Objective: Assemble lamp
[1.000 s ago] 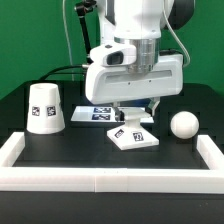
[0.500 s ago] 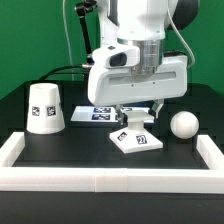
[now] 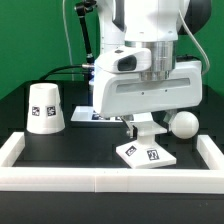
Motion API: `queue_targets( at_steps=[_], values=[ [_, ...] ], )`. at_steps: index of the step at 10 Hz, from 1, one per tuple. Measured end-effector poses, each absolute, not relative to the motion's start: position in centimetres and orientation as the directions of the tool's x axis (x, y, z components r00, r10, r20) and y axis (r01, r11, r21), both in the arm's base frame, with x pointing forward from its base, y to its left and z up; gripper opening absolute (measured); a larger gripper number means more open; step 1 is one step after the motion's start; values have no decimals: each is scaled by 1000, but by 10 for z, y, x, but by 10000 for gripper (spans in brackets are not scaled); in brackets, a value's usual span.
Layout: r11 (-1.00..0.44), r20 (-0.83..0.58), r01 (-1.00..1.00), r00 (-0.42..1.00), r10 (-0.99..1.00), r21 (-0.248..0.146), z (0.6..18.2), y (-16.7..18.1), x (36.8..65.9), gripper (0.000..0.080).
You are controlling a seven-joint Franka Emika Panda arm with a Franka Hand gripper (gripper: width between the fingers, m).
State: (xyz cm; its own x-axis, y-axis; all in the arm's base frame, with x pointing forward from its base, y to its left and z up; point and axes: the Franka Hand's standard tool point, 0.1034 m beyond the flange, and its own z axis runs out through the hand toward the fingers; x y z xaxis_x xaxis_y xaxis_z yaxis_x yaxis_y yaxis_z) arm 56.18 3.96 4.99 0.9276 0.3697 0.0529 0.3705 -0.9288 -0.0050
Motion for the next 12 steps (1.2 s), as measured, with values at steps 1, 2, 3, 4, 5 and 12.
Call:
queue_targets(
  at_steps=[1, 2, 3, 4, 5, 12],
  values=[
    [-929, 60, 370, 927, 369, -3, 50, 40, 565, 537],
    [-933, 60, 361, 931, 360, -4, 50, 40, 565, 537],
    [-940, 60, 341, 938, 341, -5, 50, 40, 565, 537],
    [-968, 60, 248, 967, 247, -20, 50, 42, 565, 537],
    [-983, 60, 182, 982, 179, -31, 50, 44, 565, 537],
    [-998, 124, -9, 992, -17, -64, 51, 92, 596, 537]
  ],
)
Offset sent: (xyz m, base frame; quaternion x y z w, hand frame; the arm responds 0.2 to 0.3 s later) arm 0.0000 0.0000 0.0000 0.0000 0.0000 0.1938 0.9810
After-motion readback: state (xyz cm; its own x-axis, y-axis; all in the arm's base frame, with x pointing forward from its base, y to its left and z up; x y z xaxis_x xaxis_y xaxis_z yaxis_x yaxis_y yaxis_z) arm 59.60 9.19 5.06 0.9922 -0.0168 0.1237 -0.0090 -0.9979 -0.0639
